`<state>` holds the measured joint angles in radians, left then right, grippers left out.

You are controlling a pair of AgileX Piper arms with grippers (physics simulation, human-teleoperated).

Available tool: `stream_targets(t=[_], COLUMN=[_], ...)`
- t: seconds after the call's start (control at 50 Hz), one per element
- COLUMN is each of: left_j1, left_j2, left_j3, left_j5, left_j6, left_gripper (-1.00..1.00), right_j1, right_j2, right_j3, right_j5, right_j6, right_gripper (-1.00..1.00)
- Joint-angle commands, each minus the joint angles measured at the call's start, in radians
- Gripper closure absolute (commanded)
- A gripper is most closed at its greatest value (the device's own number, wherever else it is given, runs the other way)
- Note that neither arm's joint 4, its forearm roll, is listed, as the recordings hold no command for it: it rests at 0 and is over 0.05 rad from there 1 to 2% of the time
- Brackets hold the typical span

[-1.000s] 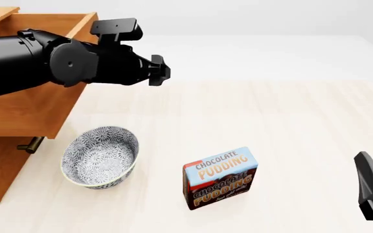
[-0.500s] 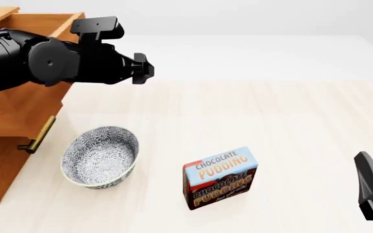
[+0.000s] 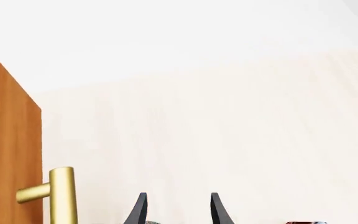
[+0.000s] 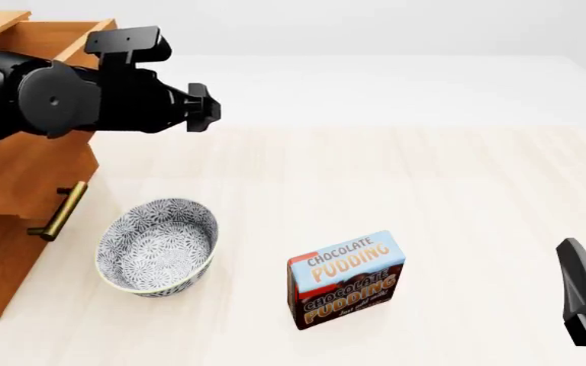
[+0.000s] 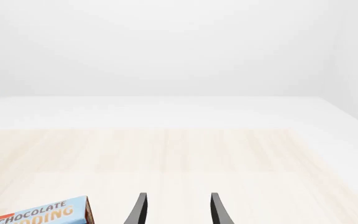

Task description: Put the butter at the back in the top drawer of the cabinet and close it.

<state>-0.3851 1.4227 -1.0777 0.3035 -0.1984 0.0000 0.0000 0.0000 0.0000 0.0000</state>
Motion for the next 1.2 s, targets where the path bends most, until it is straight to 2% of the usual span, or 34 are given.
stream_targets(t=[0.02, 1.2], left_j1=[0.034, 0.189], left_j2=[-0.017, -0.092], left_j3=[0.022, 0.119], left_j5=[-0.002, -0.022], left_j6=[-0.005, -0.032], left_gripper=[-1.00, -1.00], right_j1=[0.000, 0.000], right_j2=[0.000, 0.000], right_j3=[0.000, 0.000], right_j5=[0.000, 0.000], right_j6=[0.000, 0.000], right_gripper=[-1.00, -1.00])
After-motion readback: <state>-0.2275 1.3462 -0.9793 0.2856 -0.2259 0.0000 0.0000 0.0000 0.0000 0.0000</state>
